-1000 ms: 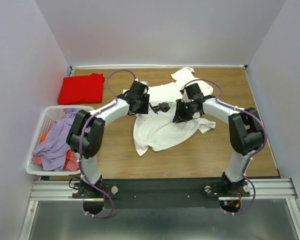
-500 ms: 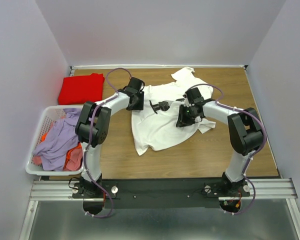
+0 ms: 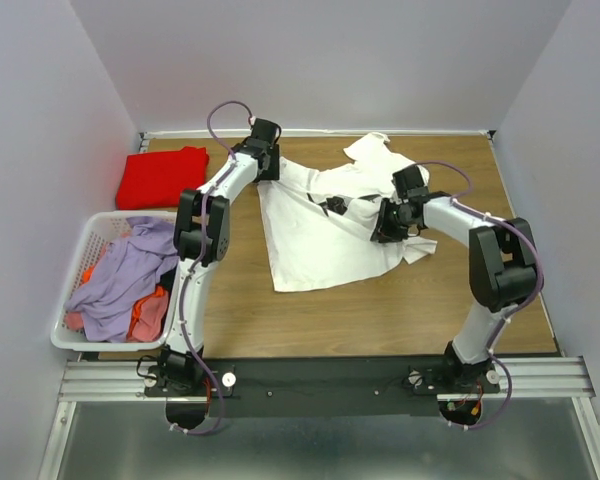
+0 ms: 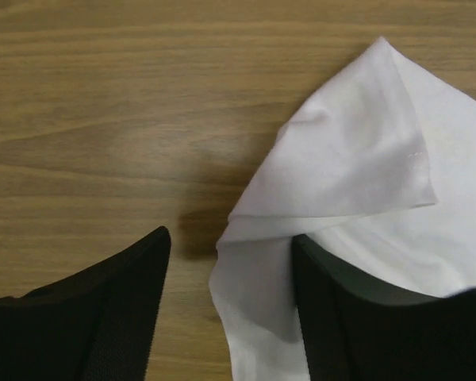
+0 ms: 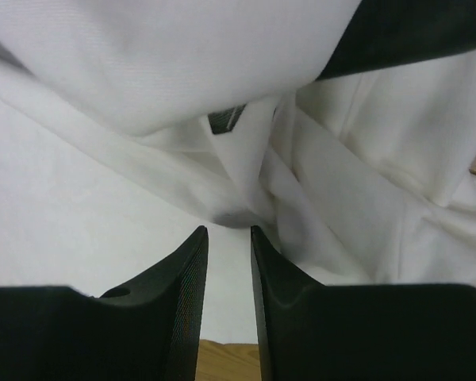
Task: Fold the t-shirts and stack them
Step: Flatten the tshirt out
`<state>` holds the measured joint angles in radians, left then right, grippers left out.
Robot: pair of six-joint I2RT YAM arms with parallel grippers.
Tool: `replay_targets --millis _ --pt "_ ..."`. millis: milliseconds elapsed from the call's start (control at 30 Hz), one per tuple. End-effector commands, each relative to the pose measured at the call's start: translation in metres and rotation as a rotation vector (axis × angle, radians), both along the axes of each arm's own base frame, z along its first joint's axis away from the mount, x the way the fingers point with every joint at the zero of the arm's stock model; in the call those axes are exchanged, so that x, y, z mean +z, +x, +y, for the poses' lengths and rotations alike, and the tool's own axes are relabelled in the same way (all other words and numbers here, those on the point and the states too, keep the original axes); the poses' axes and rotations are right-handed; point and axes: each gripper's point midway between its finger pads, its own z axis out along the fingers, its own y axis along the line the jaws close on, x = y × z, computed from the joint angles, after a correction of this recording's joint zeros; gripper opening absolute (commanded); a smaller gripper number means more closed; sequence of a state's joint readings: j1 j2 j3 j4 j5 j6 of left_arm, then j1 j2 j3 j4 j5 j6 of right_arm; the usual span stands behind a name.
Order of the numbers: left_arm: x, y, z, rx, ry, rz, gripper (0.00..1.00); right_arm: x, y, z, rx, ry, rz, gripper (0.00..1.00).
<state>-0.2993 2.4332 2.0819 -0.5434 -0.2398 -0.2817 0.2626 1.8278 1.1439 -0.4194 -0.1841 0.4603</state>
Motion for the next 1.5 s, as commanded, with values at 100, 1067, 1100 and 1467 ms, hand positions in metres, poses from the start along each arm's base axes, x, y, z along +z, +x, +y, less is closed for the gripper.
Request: replay_targets --millis 100,1067,1100,1467 --pt "0.065 -0.002 0.001 0.007 -0.030 -0.129 0.82 0.073 0.016 -0.027 -0.044 -0.095 -0.192 0.43" --pt "0.000 -0.262 -0.063 -0.328 -0.117 0.254 0.52 0.015 -0.019 0.055 0.195 0.218 0.011 0.31" --pt "0.001 -0.261 -0.062 -0.327 -0.116 0.253 0.52 0.010 -0.016 0.052 0.185 0.198 0.013 0.31" --pt "0.001 -0.266 -0.080 -0.391 -0.143 0.271 0.43 -0.037 -0.010 0.004 -0.006 0.045 0.089 0.30"
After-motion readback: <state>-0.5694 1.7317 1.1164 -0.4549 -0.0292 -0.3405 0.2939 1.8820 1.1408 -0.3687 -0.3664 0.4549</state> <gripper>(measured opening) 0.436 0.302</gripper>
